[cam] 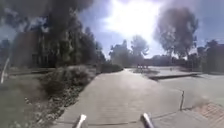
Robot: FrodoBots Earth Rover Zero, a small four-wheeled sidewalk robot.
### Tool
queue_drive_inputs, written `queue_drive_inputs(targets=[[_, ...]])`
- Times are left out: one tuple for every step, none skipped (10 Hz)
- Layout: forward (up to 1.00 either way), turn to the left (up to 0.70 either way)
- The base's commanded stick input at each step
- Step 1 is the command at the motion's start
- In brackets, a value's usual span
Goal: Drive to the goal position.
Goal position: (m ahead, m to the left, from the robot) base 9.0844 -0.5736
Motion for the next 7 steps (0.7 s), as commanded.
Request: queue_drive_inputs(targets=[[0.85, 0.00], [0.85, 0.00], [0.85, 0.00], [0.85, 0.00], [0.85, 0.00], [0.85, -0.04], [0.85, -0.03]])
